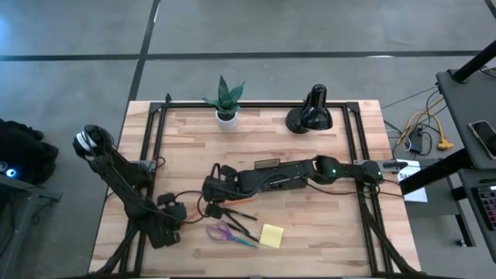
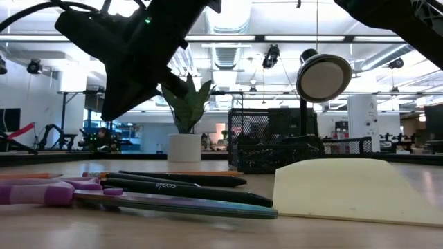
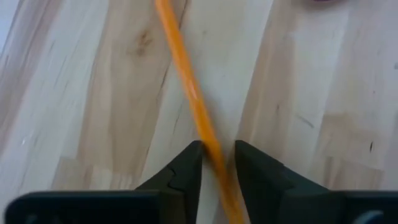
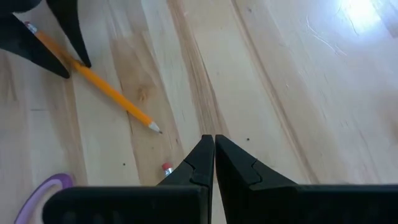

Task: Pick and place office supplies into organizer
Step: Put the left orange pencil into the black desk organizer

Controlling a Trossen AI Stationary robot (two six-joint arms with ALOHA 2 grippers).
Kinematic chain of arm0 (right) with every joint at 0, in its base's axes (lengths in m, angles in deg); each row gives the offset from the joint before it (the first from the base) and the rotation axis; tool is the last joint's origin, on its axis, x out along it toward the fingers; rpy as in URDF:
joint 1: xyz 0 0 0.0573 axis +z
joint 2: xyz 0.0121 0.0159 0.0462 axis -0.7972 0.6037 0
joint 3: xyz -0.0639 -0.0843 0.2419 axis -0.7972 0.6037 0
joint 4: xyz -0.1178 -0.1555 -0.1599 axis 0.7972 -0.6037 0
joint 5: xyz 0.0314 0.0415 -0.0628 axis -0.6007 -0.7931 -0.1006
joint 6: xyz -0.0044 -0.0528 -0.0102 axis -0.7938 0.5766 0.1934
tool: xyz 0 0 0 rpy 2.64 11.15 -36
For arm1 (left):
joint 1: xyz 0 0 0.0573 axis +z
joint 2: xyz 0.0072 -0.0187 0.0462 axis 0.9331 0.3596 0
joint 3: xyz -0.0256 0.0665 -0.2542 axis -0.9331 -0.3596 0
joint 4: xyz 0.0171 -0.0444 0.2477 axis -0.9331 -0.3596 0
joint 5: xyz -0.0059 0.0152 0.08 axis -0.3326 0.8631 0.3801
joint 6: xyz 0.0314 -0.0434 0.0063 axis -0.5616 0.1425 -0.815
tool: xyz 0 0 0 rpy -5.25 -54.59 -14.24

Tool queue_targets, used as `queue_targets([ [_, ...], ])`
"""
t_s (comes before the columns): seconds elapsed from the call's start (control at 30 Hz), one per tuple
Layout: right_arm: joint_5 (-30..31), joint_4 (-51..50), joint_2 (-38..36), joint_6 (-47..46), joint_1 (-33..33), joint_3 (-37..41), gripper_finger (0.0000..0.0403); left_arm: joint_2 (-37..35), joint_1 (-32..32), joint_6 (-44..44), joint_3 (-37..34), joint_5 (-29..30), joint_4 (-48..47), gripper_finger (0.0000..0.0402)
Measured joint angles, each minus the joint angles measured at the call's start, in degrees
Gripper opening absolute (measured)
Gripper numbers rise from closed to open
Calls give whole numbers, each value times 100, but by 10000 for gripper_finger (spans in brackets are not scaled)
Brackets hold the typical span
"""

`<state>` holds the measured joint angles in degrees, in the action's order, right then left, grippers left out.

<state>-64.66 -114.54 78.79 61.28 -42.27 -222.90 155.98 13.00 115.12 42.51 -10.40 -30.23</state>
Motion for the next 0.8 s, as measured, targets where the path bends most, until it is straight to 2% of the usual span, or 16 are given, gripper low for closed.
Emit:
queue_targets([
  [0.2,0,-45,0,2,0,0,9,2,76,-171,-43,164,159,32],
  [0.33,3,-421,-2,12,49,0,9,2,126,-468,-125,290,391,7],
  [0.6,-68,-1350,-70,21,609,0,9,46,277,-885,-141,649,894,7],
  [0.8,-361,-441,-35,125,947,11,9,61,428,-881,-185,849,1030,7],
])
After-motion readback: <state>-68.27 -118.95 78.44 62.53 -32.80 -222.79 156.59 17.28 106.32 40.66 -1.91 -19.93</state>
